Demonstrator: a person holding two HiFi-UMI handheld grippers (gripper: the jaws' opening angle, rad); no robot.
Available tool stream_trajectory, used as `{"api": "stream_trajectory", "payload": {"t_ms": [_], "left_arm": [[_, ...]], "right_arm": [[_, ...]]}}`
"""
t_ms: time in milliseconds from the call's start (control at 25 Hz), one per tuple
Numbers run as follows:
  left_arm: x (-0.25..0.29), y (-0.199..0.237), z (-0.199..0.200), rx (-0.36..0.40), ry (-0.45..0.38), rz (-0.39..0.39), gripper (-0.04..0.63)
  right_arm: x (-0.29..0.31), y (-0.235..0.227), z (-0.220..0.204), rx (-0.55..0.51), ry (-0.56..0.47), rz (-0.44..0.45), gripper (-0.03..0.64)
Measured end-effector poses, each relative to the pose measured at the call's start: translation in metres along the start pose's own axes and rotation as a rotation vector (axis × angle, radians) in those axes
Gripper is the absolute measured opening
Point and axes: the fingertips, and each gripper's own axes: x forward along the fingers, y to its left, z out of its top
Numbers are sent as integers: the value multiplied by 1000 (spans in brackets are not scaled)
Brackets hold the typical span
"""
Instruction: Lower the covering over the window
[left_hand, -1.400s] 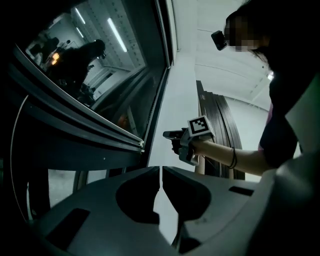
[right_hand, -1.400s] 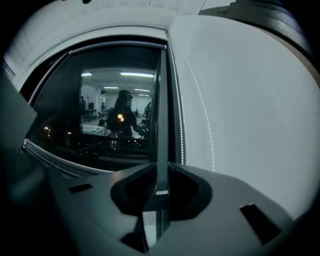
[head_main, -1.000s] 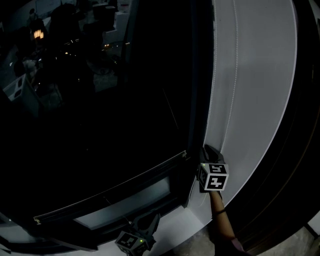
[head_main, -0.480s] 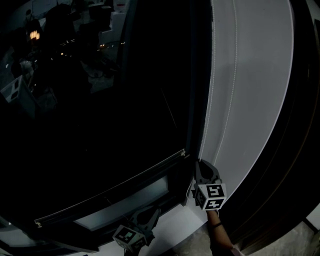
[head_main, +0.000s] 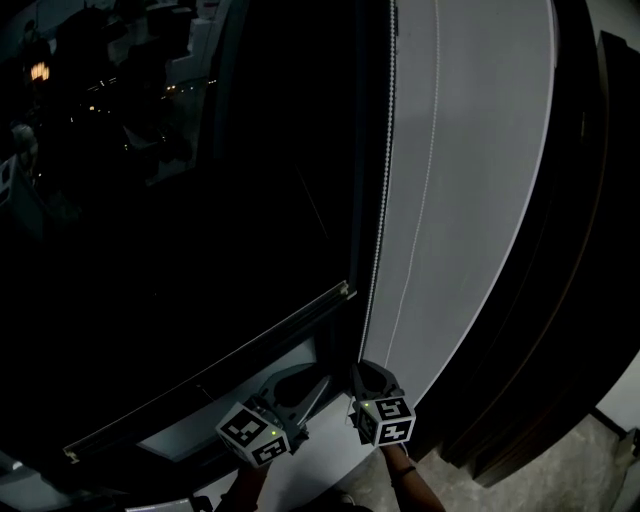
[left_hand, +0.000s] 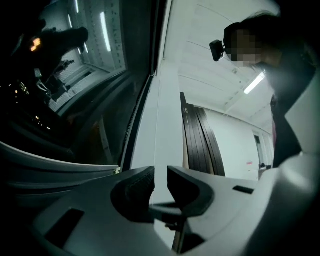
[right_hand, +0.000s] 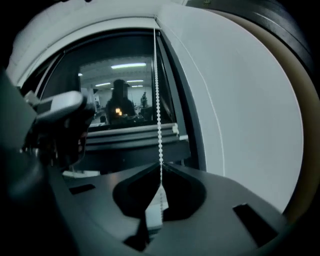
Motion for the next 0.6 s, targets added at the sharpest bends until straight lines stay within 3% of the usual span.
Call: {"api": "stream_trajectory", "payload": {"t_ms": [200, 360, 600], "left_arm": [[14, -8, -6, 9, 31, -70, 106], [30, -13, -9, -16, 39, -138, 135], [57, -31, 9, 30, 21, -243, 140]], "right_arm": [[-21, 17, -97, 83, 178, -20, 15], [-39, 23, -148, 127, 296, -51, 15], [-69, 28, -220, 170, 446, -82, 15]]}}
